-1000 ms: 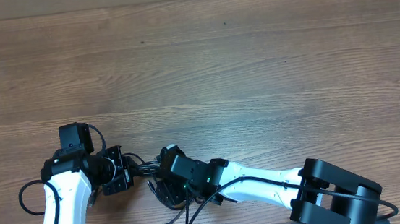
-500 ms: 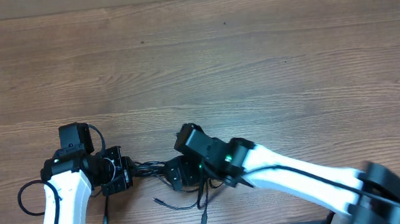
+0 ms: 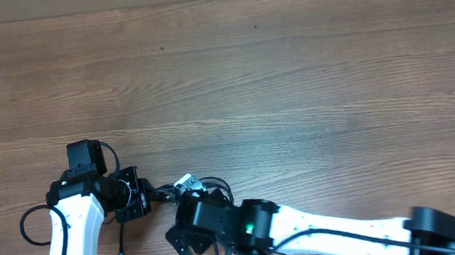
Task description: Untangle cables
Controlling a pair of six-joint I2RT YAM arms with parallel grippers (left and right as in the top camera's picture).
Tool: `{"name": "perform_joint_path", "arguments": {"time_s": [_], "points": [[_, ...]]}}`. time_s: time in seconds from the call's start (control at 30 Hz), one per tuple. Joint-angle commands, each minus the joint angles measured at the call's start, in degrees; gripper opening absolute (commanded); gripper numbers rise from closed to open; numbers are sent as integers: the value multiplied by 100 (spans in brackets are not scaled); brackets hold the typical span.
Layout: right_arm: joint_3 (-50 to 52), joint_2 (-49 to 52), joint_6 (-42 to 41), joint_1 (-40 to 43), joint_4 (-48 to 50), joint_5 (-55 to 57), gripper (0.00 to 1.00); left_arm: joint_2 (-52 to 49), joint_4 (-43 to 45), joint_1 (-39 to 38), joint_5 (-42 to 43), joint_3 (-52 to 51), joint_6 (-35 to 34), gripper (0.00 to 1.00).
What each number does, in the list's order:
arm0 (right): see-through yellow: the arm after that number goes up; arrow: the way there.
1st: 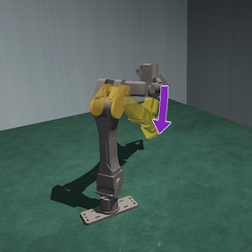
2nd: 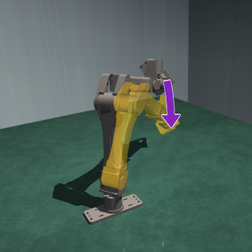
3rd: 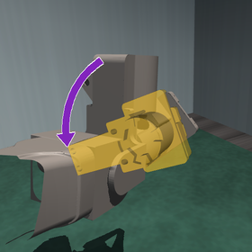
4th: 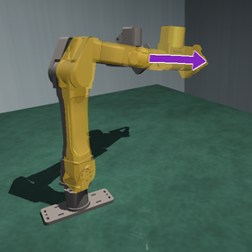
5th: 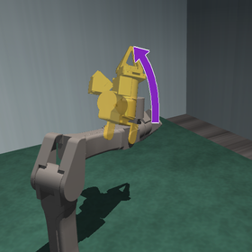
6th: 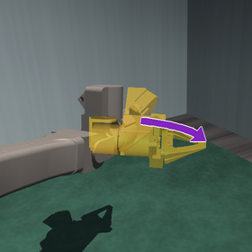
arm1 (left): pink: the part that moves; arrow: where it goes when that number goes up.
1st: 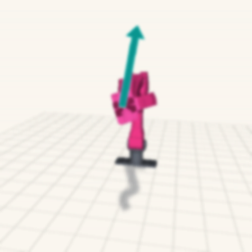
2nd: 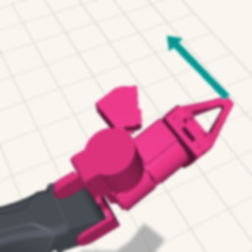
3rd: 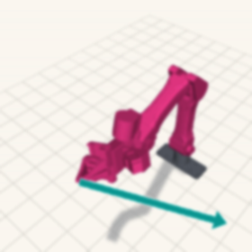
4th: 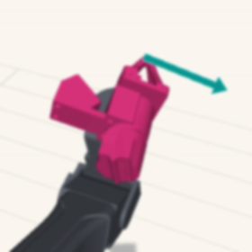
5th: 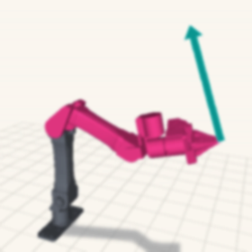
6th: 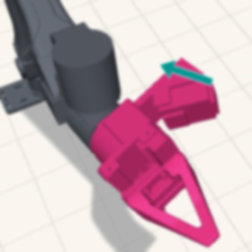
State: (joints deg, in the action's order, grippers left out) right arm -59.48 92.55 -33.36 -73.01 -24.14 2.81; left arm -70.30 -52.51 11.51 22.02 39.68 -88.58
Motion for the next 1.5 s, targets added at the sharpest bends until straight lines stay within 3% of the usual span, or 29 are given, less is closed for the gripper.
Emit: {"name": "perform_joint_path", "arguments": {"time_s": [0.0,0.4,0.47,0.57,0.67,1.0,1.17,1.47], "points": [[39,367,229,46,313,468,98,28,2,11,-35,61,-55,4],[39,1143,387,293,695,721,85,28,2,11,-33,61,-15,4],[39,1169,385,306,699,697,77,28,2,11,-11,61,-13,4],[39,1174,332,306,748,448,49,28,4,11,9,61,-15,4],[39,1174,299,306,785,92,35,28,13,11,9,61,-20,4],[39,1268,302,308,809,162,38,28,170,11,658,61,-33,4],[39,1311,299,306,826,160,4,28,157,11,654,61,-33,4],[-192,566,17,306,-238,111,4,28,863,11,654,61,-17,4]]}}
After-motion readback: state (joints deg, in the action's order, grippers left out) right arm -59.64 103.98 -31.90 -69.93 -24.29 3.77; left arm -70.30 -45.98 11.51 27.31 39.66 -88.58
